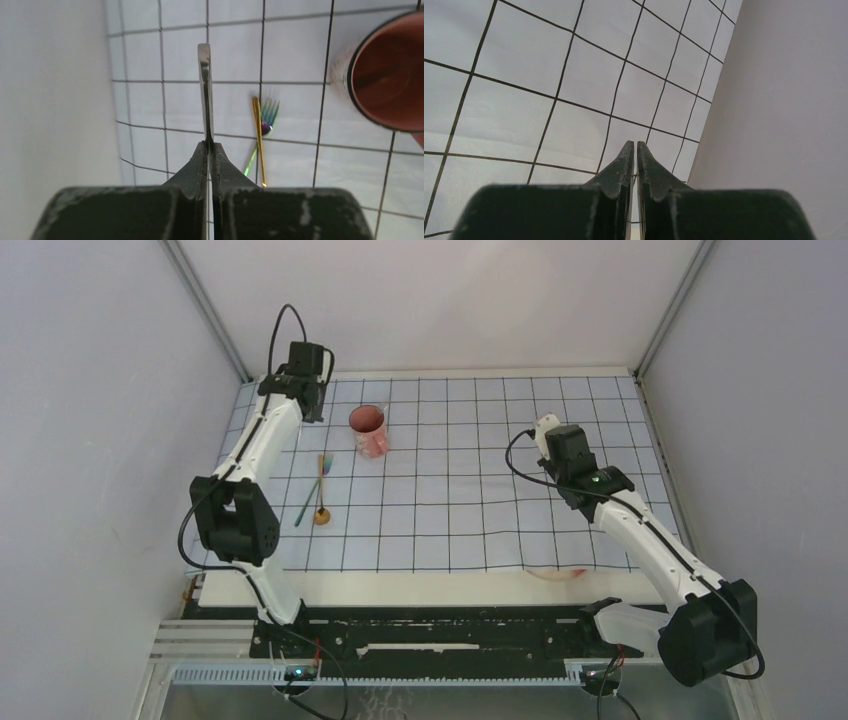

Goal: Set the dinner table for one person
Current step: Place the spoon on the napkin.

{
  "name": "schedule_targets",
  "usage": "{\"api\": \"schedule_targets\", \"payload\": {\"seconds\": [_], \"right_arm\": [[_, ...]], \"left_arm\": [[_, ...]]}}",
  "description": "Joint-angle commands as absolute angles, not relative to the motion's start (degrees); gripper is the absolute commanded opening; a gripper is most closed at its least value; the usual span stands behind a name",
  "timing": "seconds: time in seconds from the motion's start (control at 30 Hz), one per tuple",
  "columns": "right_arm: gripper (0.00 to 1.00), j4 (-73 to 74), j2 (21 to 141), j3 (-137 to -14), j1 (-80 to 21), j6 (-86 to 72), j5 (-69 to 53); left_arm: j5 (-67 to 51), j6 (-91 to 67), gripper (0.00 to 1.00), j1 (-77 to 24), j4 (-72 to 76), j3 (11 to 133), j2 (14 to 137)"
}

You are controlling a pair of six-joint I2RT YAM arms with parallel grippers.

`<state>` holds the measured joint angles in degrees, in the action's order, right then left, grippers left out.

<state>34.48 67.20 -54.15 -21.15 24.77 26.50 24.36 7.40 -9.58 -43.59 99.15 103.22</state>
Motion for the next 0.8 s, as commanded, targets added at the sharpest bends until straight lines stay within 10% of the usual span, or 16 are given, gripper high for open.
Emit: {"api": "schedule_targets", "payload": {"seconds": [0.0, 0.77], "right_arm": [[0.12, 32.36, 65.31, -53.91, -21.53, 24.47, 25.96], [0.12, 31.61, 63.86, -52.05, -20.56, 25.04, 24.95]], "left_arm": [[17.01, 3.0, 0.0, -7.98, -47.26, 97.62, 102.63], [10.81, 1.27, 0.0, -7.15, -52.52, 93.8, 112.7]]}}
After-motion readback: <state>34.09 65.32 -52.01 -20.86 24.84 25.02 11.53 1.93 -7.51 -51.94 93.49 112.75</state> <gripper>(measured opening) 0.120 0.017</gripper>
